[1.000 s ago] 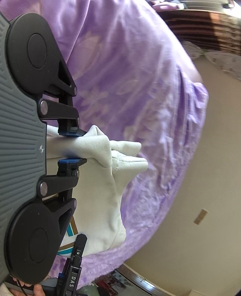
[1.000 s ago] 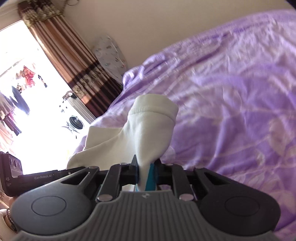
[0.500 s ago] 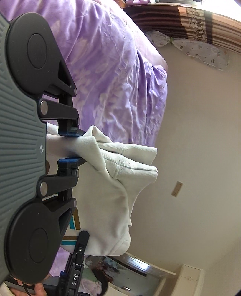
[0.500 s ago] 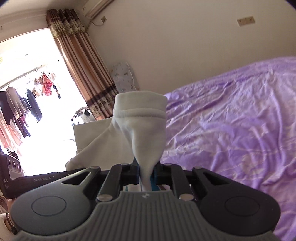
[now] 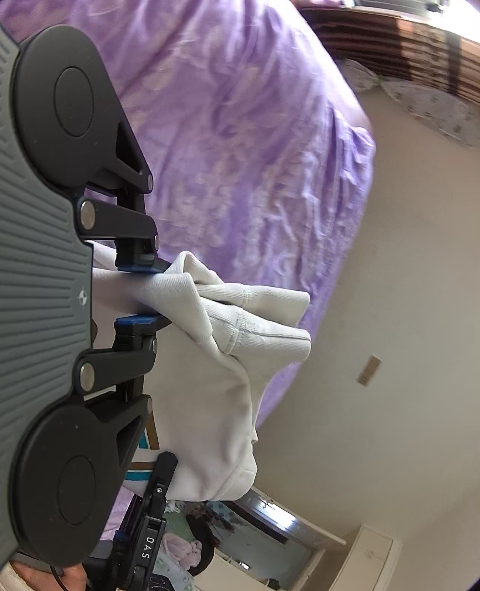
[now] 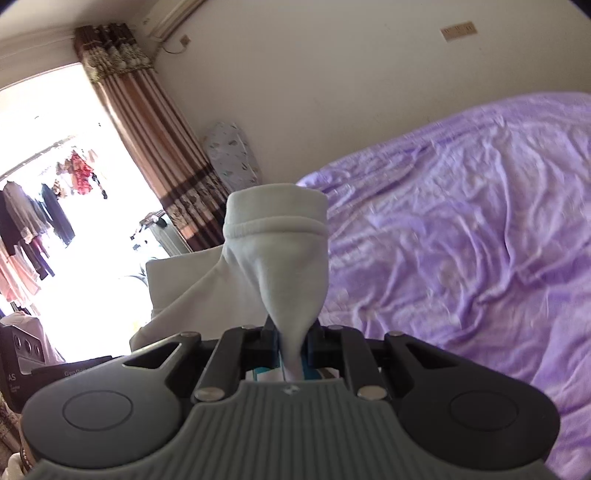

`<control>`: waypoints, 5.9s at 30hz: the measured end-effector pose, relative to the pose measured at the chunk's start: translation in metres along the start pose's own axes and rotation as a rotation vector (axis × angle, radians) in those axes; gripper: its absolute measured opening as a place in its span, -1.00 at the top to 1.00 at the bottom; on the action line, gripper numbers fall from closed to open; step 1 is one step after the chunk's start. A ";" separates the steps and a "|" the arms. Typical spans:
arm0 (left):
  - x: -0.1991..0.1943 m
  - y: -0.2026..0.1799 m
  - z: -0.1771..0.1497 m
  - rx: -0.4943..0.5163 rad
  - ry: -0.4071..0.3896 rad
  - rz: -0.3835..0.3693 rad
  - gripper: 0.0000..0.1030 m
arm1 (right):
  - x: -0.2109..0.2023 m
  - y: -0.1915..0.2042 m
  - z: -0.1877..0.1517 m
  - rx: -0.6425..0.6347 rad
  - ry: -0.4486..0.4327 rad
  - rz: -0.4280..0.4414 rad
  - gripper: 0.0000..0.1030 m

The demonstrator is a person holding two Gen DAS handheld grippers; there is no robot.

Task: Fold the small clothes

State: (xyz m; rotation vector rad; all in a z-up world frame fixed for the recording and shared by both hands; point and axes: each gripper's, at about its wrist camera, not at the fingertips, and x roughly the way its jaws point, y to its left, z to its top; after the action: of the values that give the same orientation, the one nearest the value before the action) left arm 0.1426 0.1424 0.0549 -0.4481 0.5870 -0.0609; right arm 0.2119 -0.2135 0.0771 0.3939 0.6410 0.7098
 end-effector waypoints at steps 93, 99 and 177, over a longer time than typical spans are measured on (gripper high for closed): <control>-0.076 -0.074 -0.103 0.397 -0.158 0.294 -0.86 | -0.057 0.073 -0.119 -0.366 0.015 -0.302 -0.59; -0.094 -0.087 -0.116 0.398 -0.223 0.357 -1.00 | -0.066 0.096 -0.142 -0.366 0.014 -0.349 -0.59; -0.032 -0.049 -0.164 0.267 0.209 0.378 -1.00 | -0.016 0.051 -0.196 -0.191 0.268 -0.476 -0.60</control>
State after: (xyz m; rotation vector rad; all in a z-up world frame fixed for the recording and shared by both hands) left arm 0.0293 0.0397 -0.0290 -0.0663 0.8488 0.1754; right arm 0.0488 -0.1659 -0.0349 -0.0376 0.8740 0.3632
